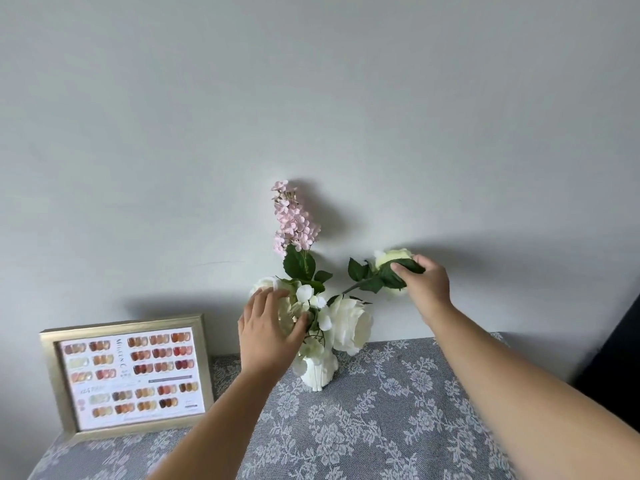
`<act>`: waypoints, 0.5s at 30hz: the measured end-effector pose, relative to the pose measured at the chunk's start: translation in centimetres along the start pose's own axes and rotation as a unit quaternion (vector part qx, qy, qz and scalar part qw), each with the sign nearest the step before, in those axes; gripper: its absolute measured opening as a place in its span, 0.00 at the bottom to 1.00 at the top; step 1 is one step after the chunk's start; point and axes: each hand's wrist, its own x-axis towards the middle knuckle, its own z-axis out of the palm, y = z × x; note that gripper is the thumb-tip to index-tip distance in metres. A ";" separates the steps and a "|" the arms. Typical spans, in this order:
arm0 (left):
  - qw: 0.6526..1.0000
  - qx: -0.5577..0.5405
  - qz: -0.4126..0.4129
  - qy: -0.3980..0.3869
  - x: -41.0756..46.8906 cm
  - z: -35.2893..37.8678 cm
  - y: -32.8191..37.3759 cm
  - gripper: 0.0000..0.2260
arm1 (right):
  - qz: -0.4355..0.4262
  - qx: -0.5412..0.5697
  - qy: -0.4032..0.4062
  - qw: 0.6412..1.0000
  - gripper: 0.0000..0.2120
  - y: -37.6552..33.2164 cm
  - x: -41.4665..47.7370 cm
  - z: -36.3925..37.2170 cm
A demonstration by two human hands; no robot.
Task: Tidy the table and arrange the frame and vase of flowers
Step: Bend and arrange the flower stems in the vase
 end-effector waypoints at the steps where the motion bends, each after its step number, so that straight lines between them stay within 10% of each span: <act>1: 1.000 0.002 0.001 -0.005 0.0 -0.1 0.1 0.20 | -0.016 -0.012 -0.001 1.000 0.20 -0.7 -0.3 0.0; 15: 0.992 0.033 -0.018 -0.122 0.6 -1.7 0.8 0.28 | -0.299 -0.160 -0.018 0.941 0.11 -7.2 -7.8 2.8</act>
